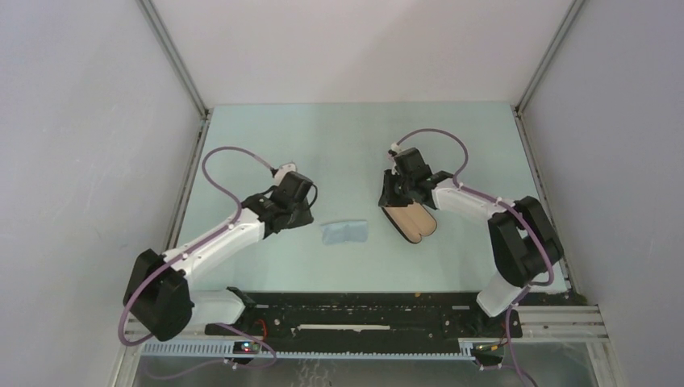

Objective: Organize the sunglasses
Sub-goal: Adjust the glasses cleaning cloth at the center of the board, then pick up the glasses cleaning cloth from the center of the board, then place the glasses cleaning cloth in the sunglasses case.

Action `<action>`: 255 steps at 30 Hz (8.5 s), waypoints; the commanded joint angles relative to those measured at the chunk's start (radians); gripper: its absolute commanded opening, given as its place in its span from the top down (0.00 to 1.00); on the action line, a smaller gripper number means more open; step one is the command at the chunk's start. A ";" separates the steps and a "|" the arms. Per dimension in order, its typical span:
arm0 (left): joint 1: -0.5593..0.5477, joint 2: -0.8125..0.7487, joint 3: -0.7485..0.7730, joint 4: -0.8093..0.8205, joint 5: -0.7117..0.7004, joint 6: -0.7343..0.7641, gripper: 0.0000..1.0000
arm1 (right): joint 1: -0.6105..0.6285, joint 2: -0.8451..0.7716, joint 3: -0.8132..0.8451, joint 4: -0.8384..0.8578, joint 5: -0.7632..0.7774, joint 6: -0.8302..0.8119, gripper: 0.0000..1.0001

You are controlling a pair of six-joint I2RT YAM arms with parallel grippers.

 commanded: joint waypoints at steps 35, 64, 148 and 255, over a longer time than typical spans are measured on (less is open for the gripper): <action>0.039 0.089 -0.158 0.271 0.267 -0.033 0.50 | 0.219 0.033 0.004 0.013 0.118 0.219 0.54; 0.067 0.306 -0.113 0.334 0.211 -0.074 0.61 | 0.247 0.151 -0.057 0.105 0.204 0.393 1.00; -0.057 0.442 0.419 0.249 0.474 0.176 1.00 | 0.098 -0.293 -0.148 -0.086 0.276 0.300 1.00; -0.178 0.765 0.661 0.120 0.300 0.383 1.00 | -0.002 -0.228 -0.376 0.025 0.447 0.179 1.00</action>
